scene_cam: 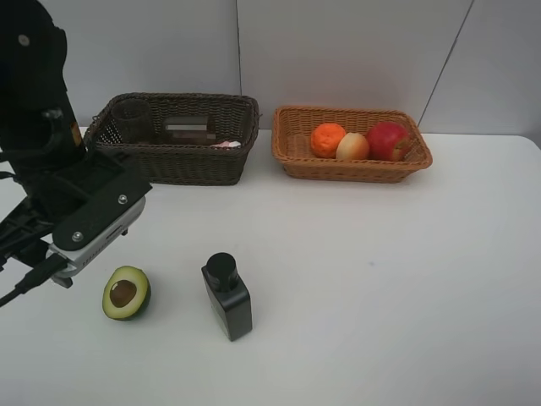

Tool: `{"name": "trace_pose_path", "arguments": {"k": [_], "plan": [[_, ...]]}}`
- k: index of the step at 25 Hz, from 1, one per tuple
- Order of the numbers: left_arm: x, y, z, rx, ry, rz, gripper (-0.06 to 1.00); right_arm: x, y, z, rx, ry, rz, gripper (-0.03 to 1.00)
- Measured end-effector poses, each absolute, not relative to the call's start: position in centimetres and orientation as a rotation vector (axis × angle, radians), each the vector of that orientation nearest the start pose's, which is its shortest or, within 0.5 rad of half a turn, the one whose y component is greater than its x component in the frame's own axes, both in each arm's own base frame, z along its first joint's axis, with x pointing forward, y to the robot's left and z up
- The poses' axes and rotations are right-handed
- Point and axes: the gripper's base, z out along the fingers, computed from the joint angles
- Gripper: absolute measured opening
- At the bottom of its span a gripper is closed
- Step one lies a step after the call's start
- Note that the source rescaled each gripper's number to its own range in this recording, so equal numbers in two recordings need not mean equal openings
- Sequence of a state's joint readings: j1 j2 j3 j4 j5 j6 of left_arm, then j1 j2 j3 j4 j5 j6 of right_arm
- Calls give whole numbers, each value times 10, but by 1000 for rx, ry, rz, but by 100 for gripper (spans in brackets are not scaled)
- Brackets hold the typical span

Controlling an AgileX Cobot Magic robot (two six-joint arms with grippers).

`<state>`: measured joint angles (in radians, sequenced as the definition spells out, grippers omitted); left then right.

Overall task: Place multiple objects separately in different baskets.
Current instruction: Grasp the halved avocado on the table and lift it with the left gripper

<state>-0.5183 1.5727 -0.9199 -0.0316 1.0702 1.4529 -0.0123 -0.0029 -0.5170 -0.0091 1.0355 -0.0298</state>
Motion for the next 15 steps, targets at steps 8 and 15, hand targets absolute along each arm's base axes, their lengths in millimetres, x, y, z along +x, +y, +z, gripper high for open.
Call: {"name": "trace_pose_path", "arguments": {"k": [8, 15], "plan": [[210, -123, 171, -2672, -1630, 54, 100, -6, -1, 284, -17, 1999, -38, 100], [208, -121, 156, -2734, -1650, -1, 100, -6, -1, 284, -17, 1999, -38, 100]]}}
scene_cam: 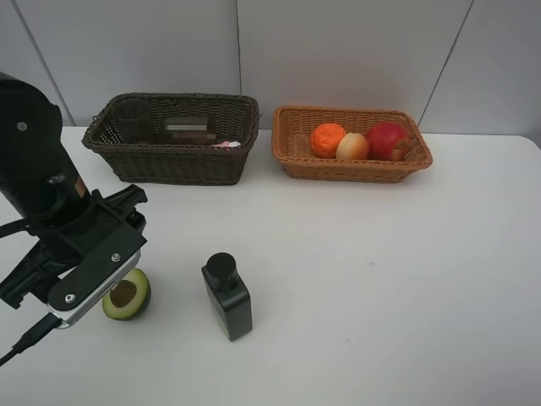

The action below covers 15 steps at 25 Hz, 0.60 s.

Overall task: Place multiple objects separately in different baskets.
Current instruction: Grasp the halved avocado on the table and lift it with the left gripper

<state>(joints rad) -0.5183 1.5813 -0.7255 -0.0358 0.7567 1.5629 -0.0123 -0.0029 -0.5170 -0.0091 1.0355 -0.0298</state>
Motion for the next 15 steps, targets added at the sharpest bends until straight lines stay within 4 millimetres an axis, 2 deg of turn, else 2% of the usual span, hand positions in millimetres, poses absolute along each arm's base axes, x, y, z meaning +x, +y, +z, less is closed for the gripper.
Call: {"name": "trace_pose_path", "arguments": {"k": [7, 15], "plan": [[213, -124, 134, -2694, -1638, 45, 100, -6, -1, 284, -17, 1999, -38, 100], [219, -128, 119, -2705, -1659, 34, 100, -6, -1, 284, -17, 1999, -38, 100]]}}
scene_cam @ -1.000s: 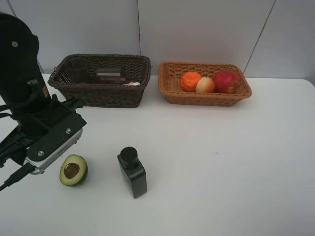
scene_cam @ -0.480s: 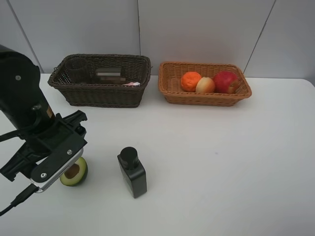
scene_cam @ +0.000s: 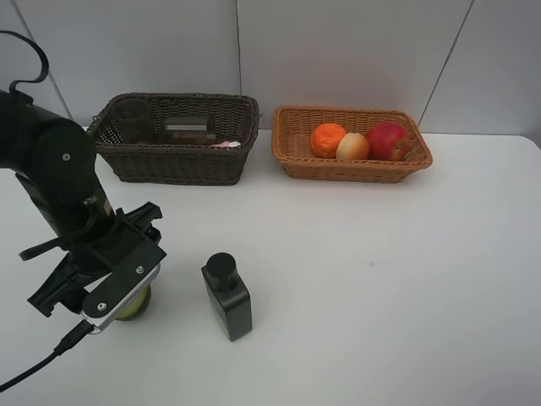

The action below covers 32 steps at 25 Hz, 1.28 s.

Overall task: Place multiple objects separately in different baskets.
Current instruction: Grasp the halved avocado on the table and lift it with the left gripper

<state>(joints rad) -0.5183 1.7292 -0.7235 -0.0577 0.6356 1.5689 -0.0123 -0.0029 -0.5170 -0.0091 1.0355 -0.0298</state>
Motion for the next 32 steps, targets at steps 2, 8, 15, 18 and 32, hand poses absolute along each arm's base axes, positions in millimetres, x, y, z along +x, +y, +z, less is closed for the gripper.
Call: {"name": "trace_pose_path", "arguments": {"k": [2, 8, 15, 18, 32], "plan": [[219, -129, 116, -2701, -1660, 38, 100, -6, -1, 284, -17, 1999, -38, 100], [219, -129, 109, -2682, -1651, 58, 100, -6, -1, 284, -17, 1999, -38, 100], [219, -129, 106, -2671, -1648, 68, 100, -6, -1, 284, -17, 1999, -38, 100], [219, -129, 106, -2670, -1649, 70, 100, -6, -1, 284, -17, 1999, -38, 100], [219, -129, 106, -2670, -1649, 70, 80, -6, -1, 284, -17, 1999, -38, 100]]}}
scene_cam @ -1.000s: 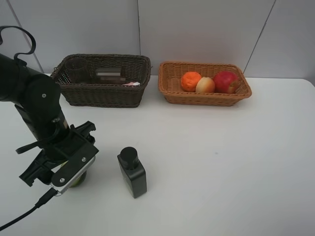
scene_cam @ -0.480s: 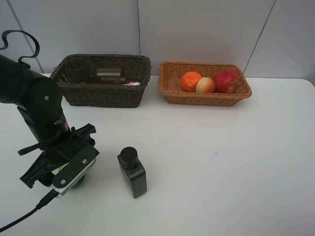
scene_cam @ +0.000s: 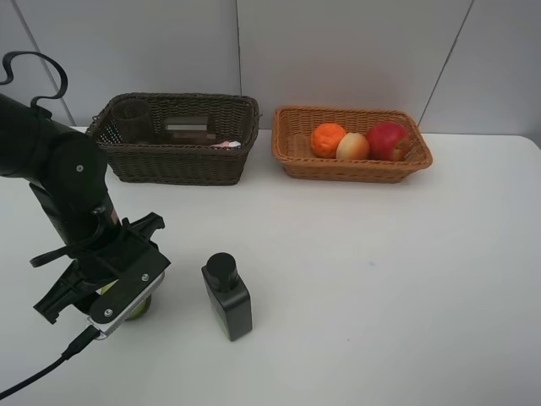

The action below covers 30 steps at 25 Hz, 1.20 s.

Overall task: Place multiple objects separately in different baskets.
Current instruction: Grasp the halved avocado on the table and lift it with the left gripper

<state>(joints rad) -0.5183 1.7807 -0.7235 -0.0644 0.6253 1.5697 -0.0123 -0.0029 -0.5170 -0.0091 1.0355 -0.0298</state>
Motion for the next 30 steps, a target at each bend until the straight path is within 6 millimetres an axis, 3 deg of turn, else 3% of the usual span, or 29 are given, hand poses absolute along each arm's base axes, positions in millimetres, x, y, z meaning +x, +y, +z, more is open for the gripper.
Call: {"name": "trace_pose_path", "arguments": {"k": [21, 30], "plan": [[218, -129, 106, -2655, -1659, 89, 80, -6, -1, 284, -17, 1999, -38, 100], [223, -134, 115, -2530, -1790, 141, 80, -6, -1, 284, -17, 1999, -38, 100]]}}
